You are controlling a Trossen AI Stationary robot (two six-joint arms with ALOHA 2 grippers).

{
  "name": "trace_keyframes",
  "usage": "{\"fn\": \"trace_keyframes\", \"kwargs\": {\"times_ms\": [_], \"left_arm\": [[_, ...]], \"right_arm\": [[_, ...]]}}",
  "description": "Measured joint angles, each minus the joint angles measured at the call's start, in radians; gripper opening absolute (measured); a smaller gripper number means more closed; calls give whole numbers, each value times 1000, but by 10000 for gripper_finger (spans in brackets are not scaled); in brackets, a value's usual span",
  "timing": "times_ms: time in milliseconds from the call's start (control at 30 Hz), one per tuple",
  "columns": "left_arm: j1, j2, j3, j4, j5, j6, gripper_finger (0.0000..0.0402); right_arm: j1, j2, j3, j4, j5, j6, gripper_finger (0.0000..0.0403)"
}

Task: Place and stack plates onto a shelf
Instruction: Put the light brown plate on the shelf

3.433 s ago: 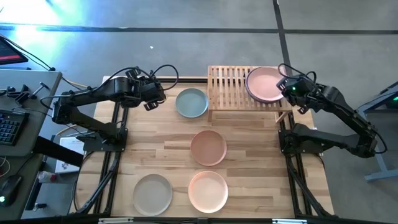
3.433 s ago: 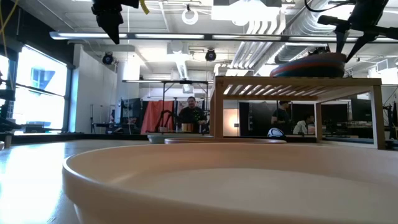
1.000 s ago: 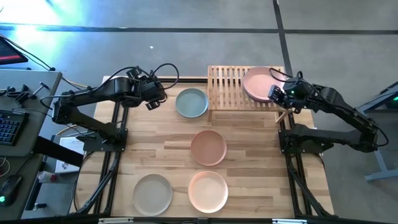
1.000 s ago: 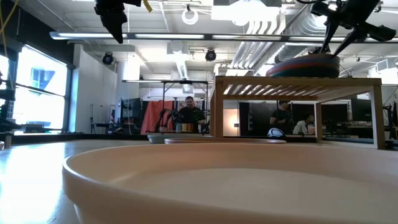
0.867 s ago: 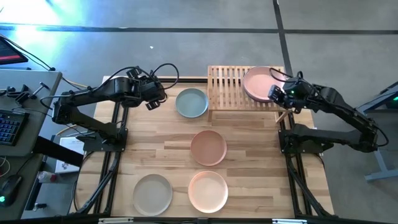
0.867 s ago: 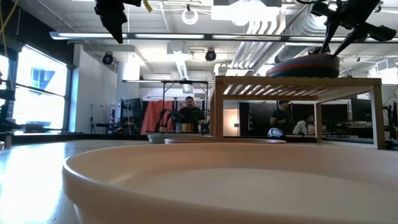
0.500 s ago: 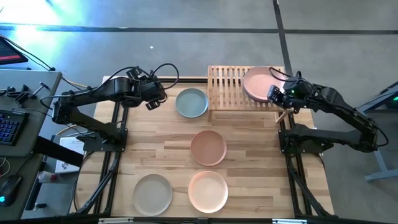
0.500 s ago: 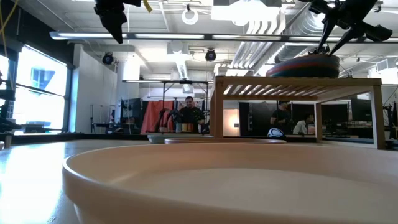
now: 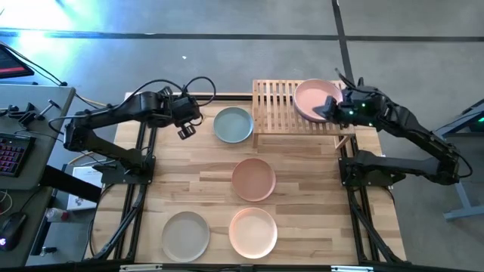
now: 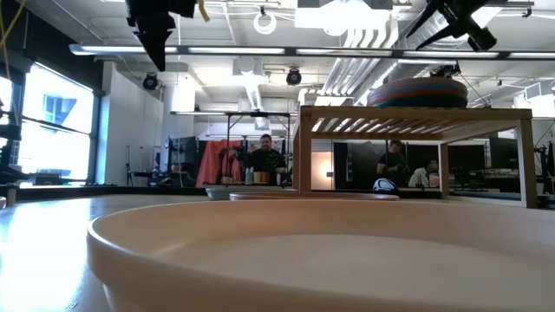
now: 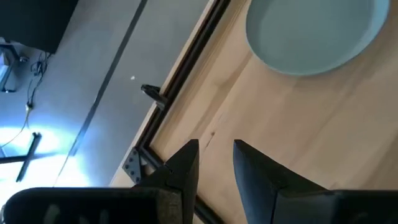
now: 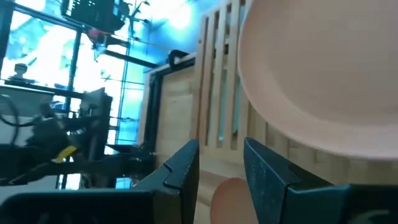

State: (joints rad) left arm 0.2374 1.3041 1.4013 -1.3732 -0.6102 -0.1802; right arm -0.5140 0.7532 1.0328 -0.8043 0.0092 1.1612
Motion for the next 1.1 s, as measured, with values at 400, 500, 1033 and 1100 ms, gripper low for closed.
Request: {"fn": "trace_keyframes", "kwargs": {"times_ms": [400,500,1033,1100], "left_arm": [[45,1,-68,3,91,16,90],[45,0,-83,14,113,16,90],[44,0,-113,36,285,-60,90],[44,0,-113,36,321,-104,90]], "right_arm": [[127,9,0,366,-40,-75,105],[215,39,0,475,-36,-112,105],[569,302,0,502,23,-246,105],[595,330,0,503,11,-274,105]]}}
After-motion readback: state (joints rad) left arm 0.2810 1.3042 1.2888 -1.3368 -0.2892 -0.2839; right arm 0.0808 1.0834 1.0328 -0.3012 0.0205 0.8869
